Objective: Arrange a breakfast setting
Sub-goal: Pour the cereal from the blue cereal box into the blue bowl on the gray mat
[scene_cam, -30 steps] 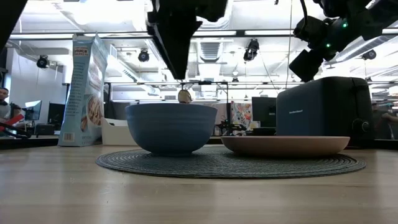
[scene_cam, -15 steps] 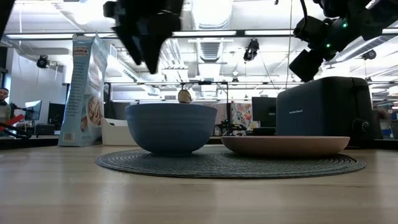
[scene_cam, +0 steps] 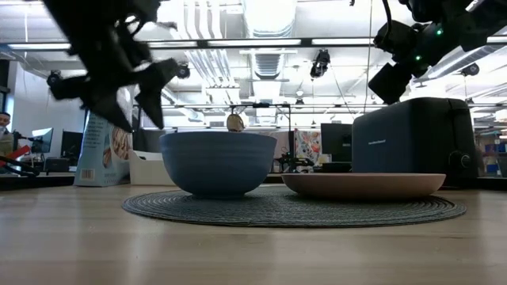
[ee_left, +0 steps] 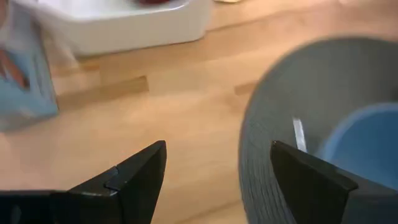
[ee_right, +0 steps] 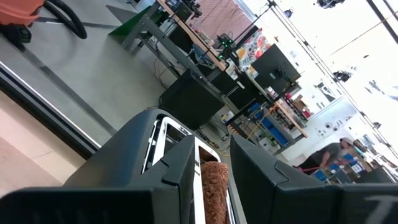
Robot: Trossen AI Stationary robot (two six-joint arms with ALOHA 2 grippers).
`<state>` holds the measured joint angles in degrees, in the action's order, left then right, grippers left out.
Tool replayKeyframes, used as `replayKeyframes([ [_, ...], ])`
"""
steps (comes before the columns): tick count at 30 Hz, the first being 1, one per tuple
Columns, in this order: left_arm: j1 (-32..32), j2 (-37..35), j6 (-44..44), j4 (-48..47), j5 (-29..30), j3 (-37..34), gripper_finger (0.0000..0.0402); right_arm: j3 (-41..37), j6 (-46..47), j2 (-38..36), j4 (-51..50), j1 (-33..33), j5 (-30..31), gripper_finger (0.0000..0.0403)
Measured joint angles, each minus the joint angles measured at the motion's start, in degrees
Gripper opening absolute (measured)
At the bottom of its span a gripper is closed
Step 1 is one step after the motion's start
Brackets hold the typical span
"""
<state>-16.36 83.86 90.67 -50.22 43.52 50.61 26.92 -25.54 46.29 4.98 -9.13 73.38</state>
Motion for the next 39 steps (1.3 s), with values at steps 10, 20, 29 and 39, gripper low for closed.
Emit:
replayKeyframes([
  [10, -0.11, -0.72, 17.97, -7.17, 0.84, -6.27, 0.0270, 0.00, 0.00, 0.01, 0.01, 0.00, -0.01, 0.0093],
  [20, 0.13, -1.62, 29.24, -22.90, 3.57, -7.03, 0.0270, 0.00, 0.00, 0.00, 0.00, -0.01, -0.01, 0.0093],
  [29, 0.45, -2.50, 37.79, -25.69, 10.18, -12.40, 0.0277, 0.00, 0.00, 0.00, -0.01, 0.00, -0.01, 0.0093],
  [39, -0.13, -3.05, 34.54, -19.91, 15.80, -15.53, 0.0334, 0.00, 0.00, 0.02, 0.01, 0.00, -0.01, 0.0093],
])
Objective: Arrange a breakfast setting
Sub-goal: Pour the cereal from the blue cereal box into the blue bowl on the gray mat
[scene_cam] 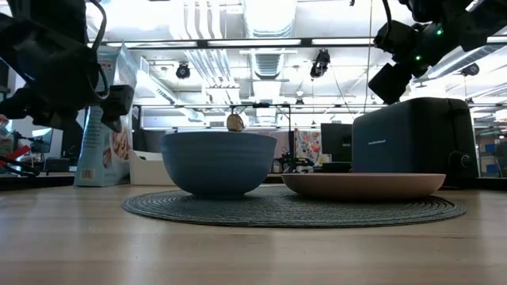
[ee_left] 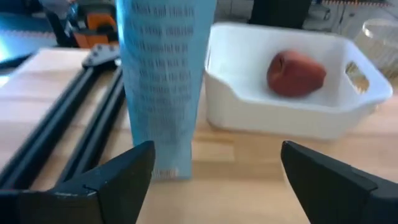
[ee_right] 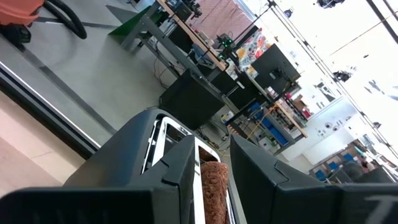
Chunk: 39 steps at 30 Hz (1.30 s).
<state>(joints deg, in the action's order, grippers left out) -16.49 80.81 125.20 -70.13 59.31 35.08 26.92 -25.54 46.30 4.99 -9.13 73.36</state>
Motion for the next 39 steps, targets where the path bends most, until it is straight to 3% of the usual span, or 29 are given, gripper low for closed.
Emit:
replayKeyframes([
  [6, -0.13, 0.05, -3.91, 0.57, -3.31, 0.62, 0.0336, 0.00, 0.00, 0.00, -0.01, 0.00, 0.00, 0.0093],
  [16, 4.35, 0.09, -4.08, 0.87, 0.28, -0.10, 0.0327, 0.00, 0.00, 0.00, 0.00, 0.00, 0.00, 0.0093],
  [30, 18.79, 4.15, -8.93, 6.26, 5.98, -0.20, 0.0326, 0.00, 0.00, 0.00, -0.01, -0.01, 0.00, 0.0093],
  [39, 25.33, 8.45, -9.10, 8.76, 6.17, -0.23, 0.0324, 0.00, 0.00, 0.00, 0.00, 0.00, 0.00, 0.0093],
])
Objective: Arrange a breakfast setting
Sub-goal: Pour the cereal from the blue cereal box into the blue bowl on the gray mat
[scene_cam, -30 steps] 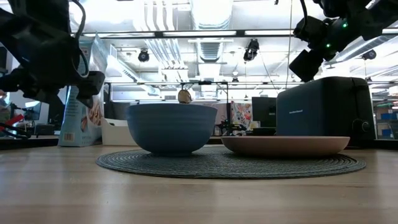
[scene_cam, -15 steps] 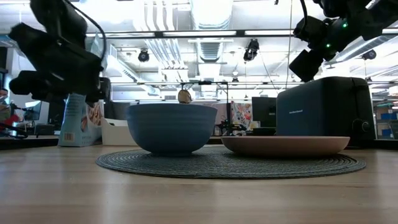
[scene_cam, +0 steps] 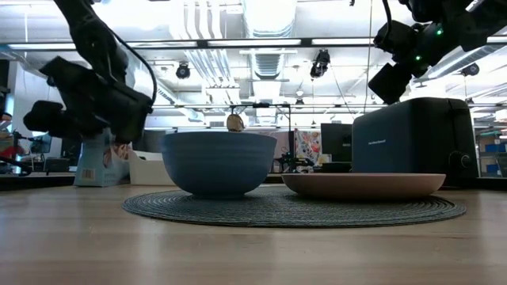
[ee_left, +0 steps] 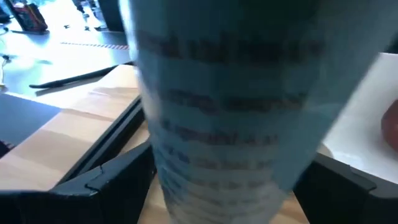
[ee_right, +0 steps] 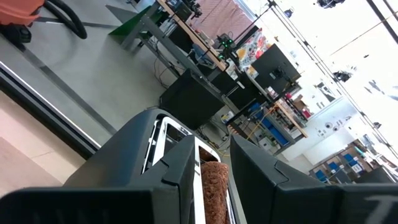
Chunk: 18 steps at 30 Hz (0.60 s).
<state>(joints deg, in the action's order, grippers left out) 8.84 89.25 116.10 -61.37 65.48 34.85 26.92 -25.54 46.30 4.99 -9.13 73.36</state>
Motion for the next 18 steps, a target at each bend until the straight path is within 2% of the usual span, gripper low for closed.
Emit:
replayKeyframes([
  [5, 1.56, 1.87, 0.08, 0.27, -0.23, 0.00, 0.0293, 0.00, 0.00, 0.00, 0.00, 0.00, 0.02, 0.0093],
  [14, 3.85, 4.70, 2.07, 0.11, 0.64, -0.02, 0.0157, 0.00, 0.00, 0.00, 0.00, 0.00, 0.00, 0.0093],
  [18, 3.81, 4.51, 3.15, 0.11, 0.51, -0.02, 0.0115, 0.00, 0.00, 0.00, 0.00, 0.00, 0.00, 0.0093],
])
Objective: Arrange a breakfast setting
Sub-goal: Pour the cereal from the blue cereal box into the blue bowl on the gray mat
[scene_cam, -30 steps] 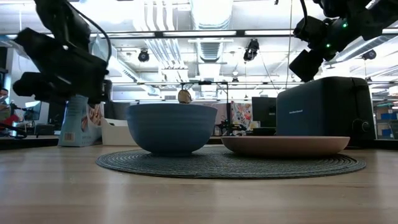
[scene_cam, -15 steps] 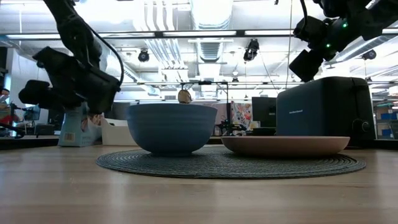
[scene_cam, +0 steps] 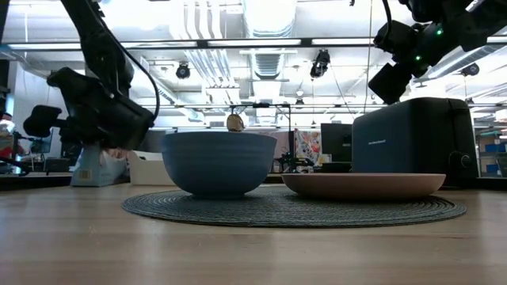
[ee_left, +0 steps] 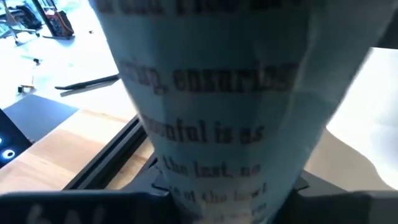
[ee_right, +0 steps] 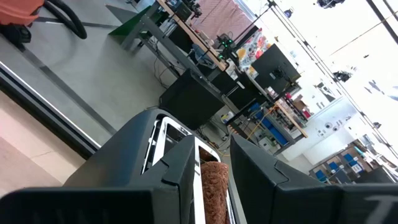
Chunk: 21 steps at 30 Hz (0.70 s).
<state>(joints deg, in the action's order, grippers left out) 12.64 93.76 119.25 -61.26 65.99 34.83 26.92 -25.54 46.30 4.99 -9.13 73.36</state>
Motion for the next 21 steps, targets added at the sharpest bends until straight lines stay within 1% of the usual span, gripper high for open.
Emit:
replayKeyframes([
  [3, -0.56, -0.68, 1.01, -0.15, -1.07, 0.15, 0.0105, 0.00, 0.00, 0.00, -0.02, 0.00, 0.00, 0.0093],
  [10, -5.26, -3.03, 1.65, -2.17, -5.92, 2.68, 0.0114, 0.00, 0.00, 0.00, -0.01, -0.01, 0.00, 0.0093],
  [15, -10.28, -3.09, 5.00, -9.51, -11.13, 6.14, 0.0112, 0.00, 0.00, 0.00, 0.00, -0.02, 0.00, 0.0093],
  [21, -17.46, -3.04, 7.84, -20.10, -20.81, 11.42, 0.0111, 0.00, 0.00, 0.00, 0.00, 0.00, 0.00, 0.0093],
])
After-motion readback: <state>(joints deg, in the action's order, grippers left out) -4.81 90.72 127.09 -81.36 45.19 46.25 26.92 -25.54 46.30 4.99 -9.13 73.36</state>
